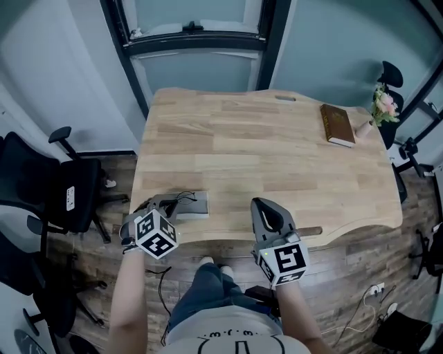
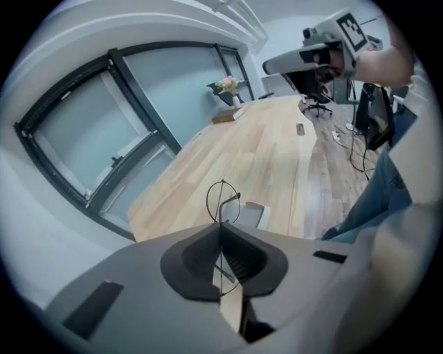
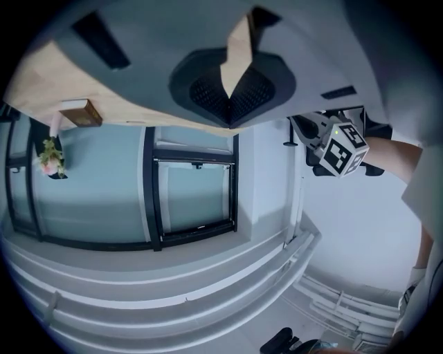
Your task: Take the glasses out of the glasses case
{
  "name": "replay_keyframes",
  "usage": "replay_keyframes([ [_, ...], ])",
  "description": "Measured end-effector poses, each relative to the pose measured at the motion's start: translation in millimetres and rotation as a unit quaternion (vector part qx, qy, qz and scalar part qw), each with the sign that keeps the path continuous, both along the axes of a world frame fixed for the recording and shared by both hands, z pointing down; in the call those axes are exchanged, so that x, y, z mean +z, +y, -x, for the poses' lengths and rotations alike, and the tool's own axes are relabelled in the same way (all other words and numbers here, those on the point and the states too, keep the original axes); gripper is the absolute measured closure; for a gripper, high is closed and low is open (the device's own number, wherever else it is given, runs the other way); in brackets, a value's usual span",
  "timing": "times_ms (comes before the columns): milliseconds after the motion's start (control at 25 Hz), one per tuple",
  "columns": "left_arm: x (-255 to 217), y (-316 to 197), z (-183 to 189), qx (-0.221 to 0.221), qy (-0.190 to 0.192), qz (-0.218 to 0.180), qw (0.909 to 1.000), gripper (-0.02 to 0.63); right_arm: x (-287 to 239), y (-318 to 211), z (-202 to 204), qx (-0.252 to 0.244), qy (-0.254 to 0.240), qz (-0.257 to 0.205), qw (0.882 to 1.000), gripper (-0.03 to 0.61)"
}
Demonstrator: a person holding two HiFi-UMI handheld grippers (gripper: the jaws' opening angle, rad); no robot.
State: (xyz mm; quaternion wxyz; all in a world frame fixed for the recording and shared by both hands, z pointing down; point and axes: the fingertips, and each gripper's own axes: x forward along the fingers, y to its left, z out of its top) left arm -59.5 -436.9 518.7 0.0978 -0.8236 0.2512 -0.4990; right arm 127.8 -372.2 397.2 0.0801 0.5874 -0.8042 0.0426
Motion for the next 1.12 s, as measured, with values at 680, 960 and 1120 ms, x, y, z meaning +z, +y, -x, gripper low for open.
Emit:
replay_keyframes([
  [680, -171.0, 21.0, 70.2, -0.256, 0.378, -0.155, 0.8761, 0.592, -70.7, 6.7, 24.5, -0.038, 0.005, -0.083, 0.996, 0.568],
  [960, -216.4, 33.9, 88.6, -0.241, 0.410, -0.212, 0.8536, 0.592, -105.6, 7.2, 44.6, -0.039, 0.015, -0.109, 0.993, 0.569],
  [1120, -241.4, 38.8, 96.4, -0.228, 0.426, -0.246, 0.8401, 0.592, -129.4, 6.2, 53.5, -0.036, 0.021, -0.128, 0.991, 0.569],
])
